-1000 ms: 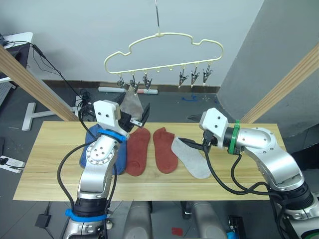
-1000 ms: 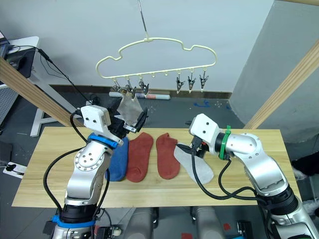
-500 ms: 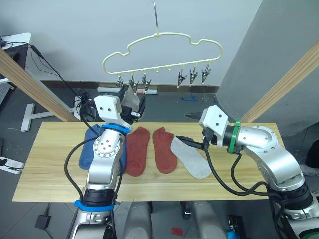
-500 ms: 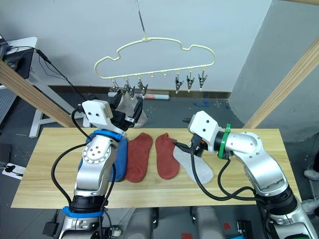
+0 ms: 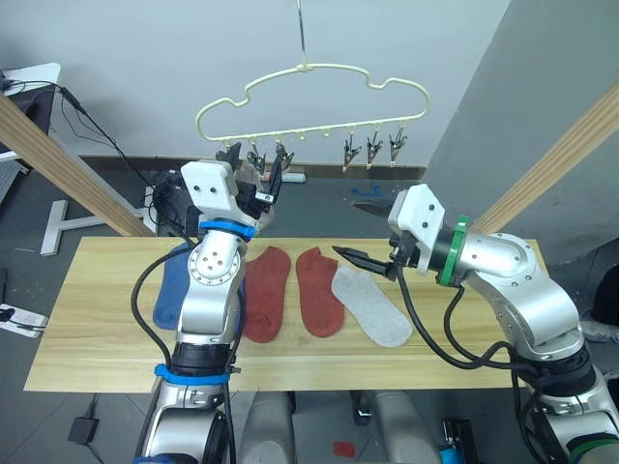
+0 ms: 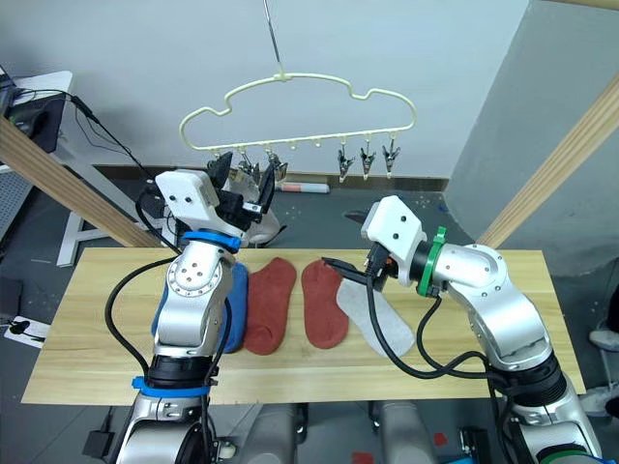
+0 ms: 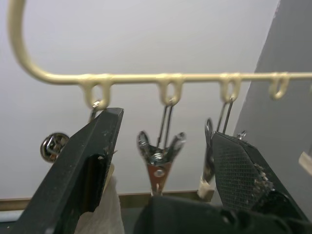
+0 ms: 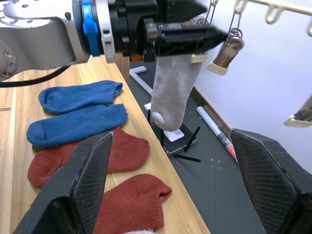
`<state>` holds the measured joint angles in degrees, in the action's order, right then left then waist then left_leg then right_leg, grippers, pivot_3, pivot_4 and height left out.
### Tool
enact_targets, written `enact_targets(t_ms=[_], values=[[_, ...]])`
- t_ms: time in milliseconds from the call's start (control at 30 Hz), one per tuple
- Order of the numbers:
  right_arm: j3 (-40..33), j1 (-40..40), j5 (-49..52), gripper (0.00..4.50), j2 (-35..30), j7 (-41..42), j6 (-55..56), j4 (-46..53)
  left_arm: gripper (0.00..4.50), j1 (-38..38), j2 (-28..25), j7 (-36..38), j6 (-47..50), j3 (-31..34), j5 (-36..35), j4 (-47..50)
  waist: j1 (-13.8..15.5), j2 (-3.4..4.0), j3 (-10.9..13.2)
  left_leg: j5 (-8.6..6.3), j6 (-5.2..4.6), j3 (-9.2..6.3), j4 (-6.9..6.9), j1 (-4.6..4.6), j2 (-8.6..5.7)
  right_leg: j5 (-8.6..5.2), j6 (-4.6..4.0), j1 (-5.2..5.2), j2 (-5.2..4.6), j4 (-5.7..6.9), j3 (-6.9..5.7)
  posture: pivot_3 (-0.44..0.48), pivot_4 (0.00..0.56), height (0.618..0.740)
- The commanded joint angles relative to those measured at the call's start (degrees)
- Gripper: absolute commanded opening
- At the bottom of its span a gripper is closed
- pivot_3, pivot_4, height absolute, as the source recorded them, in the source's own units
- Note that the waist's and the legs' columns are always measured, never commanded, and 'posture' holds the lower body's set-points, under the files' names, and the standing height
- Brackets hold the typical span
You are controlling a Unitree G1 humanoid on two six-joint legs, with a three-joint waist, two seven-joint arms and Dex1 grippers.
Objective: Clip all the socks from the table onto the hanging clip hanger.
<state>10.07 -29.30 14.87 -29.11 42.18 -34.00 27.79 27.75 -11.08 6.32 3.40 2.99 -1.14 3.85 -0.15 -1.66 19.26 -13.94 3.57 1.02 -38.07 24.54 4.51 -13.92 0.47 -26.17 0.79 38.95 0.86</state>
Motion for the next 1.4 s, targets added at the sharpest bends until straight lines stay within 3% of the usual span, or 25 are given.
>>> enact_targets(t_ms=[33,767,1400], values=[[-1.4,-0.3,0.7,4.01,0.0,-0.4,1.4,1.3,3.33,0.2,0.1,-0.8,0.4,0.5,0.3,2.4,0.0,0.0,0.0,0.0,0.0,-0.01,0.0,0.0,0.0,0.0,0.0,0.0,0.0,0.0,0.0,-0.019,0.369,0.703],[-1.7,0.4,2.5,4.01,0.8,-1.5,2.1,1.6,3.33,-3.4,-0.4,0.0,1.7,0.7,-0.9,4.2,0.0,0.0,0.0,0.0,0.0,-0.01,0.01,0.0,0.01,0.0,0.0,0.0,0.0,0.0,-0.01,-0.017,0.373,0.703],[-1.9,0.5,2.6,4.01,0.7,-1.6,2.4,1.2,3.33,1.7,0.6,-1.2,0.4,1.9,-1.8,-0.5,0.0,0.0,0.0,0.0,0.0,0.0,0.02,0.0,0.0,0.0,0.01,0.0,0.0,-0.03,-0.01,-0.017,0.371,0.703]])
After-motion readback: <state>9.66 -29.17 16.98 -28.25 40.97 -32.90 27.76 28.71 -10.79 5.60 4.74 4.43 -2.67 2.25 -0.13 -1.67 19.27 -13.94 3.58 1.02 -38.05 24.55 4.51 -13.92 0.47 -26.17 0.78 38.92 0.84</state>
